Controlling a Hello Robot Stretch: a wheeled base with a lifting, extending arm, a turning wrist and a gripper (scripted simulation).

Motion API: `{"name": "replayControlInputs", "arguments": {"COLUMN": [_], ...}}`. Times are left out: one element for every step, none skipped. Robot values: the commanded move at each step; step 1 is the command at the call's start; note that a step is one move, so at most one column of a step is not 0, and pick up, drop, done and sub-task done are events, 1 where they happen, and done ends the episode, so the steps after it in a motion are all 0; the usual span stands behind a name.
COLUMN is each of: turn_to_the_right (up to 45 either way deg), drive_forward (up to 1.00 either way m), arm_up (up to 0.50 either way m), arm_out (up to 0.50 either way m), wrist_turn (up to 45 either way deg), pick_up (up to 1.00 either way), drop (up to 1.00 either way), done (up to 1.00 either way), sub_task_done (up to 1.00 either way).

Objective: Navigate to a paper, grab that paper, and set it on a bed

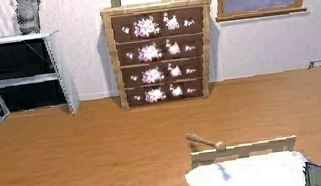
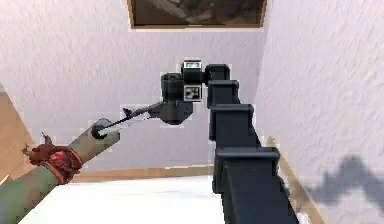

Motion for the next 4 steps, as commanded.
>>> {"name": "replayControlInputs", "arguments": {"turn_to_the_right": [0.0,0.0,0.0,0.0], "drive_forward": [0.0,0.0,0.0,0.0], "arm_up": [-0.4,-0.32,0.0,0.1], "arm_out": [0.0,0.0,0.0,0.0], "wrist_turn": [0.0,0.0,0.0,0.0], "pick_up": [0.0,0.0,0.0,0.0], "drop": [0.0,0.0,1.0,0.0], "done": [0.0,0.0,0.0,0.0], "sub_task_done": [0.0,0.0,0.0,0.0]}}
